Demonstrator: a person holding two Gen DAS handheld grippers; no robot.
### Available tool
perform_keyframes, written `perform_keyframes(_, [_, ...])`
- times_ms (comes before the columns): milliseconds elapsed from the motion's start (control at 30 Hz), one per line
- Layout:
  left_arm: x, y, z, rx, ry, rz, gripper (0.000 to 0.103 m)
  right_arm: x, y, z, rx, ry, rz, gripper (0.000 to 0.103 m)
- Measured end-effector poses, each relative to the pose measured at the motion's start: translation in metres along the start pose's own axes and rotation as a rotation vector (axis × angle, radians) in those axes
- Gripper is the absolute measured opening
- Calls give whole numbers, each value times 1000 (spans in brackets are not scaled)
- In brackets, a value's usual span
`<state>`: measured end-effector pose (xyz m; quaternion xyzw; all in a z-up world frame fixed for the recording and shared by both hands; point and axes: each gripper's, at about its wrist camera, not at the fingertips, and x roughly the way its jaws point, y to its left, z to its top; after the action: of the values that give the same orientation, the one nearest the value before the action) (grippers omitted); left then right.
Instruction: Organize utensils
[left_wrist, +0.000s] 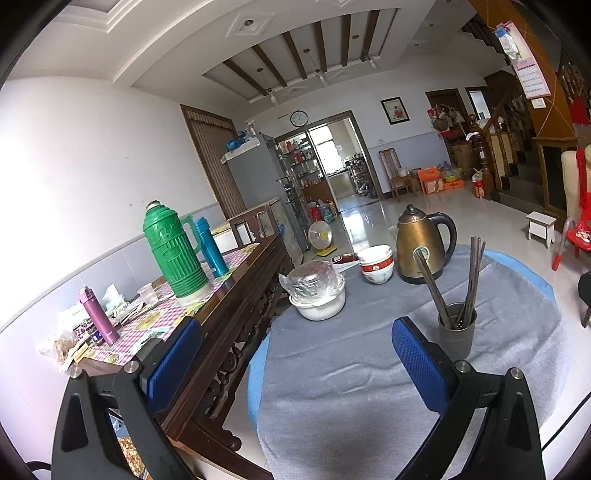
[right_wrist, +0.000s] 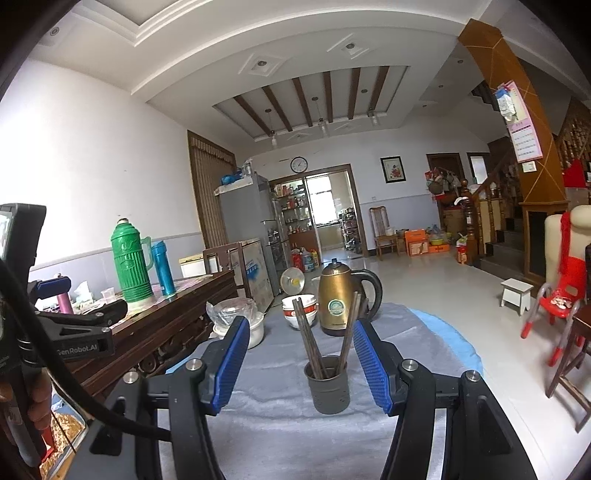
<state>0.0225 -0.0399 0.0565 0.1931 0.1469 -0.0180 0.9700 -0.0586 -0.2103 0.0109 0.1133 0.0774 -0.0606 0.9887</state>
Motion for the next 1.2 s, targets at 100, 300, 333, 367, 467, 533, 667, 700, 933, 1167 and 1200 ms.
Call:
perform_keyframes(100, [-2,-2,1,4,-6,2,102,-4,-3,1,3,-8,-7,62])
perform_keyframes(300, [-7,-3,2,4,-14,8,102,-9,-1,2,-10,-16,-18,62])
perform_keyframes(333, [-7,-3,2,3,-15,10,102,-9,-1,2,-14,-16,-18,63])
perform_keyframes(367, [-8,-3,2,2,-16,11,102,-10,-1,2,-17,-16,-18,63])
perform_keyframes(467, [-8,-1,2,-1,-18,16,102,-11,2,1,-25,-17,-17,63])
perform_keyframes(533, [-9,0,2,-4,-19,20,102,-11,2,0,-25,-17,-16,63])
perform_keyframes(667, [-7,2,1,-10,-16,23,102,-11,2,-1,-28,-19,-17,63])
perform_keyframes(700, [-7,3,1,-12,-15,24,102,-11,2,0,-27,-18,-16,63])
perform_keyframes(933, [-6,5,-2,-23,-6,26,102,-11,2,0,-26,-17,-16,63])
perform_keyframes(1167, [-3,9,-4,-35,5,28,102,-13,2,-1,-27,-16,-15,63])
perform_keyframes(1200, [-2,10,-5,-37,6,29,102,-12,2,-1,-28,-15,-16,63])
